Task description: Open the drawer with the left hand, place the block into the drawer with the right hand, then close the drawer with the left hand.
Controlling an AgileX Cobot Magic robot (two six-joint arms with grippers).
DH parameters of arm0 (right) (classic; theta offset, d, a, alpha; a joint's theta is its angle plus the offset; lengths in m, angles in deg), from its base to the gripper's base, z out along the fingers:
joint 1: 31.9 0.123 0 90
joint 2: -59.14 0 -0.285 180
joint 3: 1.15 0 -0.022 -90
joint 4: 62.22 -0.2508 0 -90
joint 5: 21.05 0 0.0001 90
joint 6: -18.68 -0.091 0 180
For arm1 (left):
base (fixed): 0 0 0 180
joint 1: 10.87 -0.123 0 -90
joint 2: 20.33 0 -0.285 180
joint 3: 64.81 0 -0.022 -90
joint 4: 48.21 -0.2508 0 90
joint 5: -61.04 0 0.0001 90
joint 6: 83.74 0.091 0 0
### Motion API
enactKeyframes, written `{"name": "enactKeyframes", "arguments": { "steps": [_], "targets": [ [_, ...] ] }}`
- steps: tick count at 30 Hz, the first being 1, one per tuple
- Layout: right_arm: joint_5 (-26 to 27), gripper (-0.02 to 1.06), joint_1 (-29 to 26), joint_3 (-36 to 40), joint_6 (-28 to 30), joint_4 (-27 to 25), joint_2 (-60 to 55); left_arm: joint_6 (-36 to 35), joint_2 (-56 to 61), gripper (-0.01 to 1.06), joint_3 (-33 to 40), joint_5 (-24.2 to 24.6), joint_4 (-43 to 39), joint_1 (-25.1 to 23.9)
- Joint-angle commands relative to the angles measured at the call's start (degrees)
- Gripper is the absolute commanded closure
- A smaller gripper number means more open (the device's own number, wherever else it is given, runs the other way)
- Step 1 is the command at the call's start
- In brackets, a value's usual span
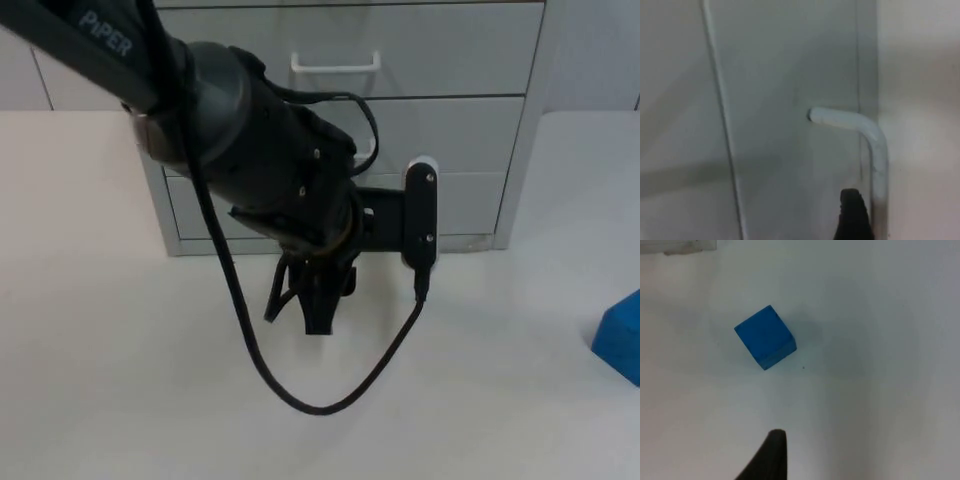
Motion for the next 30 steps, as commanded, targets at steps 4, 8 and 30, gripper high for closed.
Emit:
{"name": "enactKeyframes", "arguments": {
  "steps": [4, 8, 30],
  "targets": [
    [0.2, -0.01, -0.2, -0.3, 0.5, -0.2, 0.1, -1.8, -1.8, 0.50, -1.1, 1.3, -1.1, -0.9],
    [0.2, -0.01, -0.2, -0.3, 0.5, -0.2, 0.1, -1.9, -3.3, 0.53, -1.2, 2.1, -1.0, -1.0],
    [3.2, -0.01, -0.2, -0.3, 0.5, -0.1, 0.1, 17.8, 1.1, 1.05, 3.3, 10.3, 27.4, 7.6]
  ]
}}
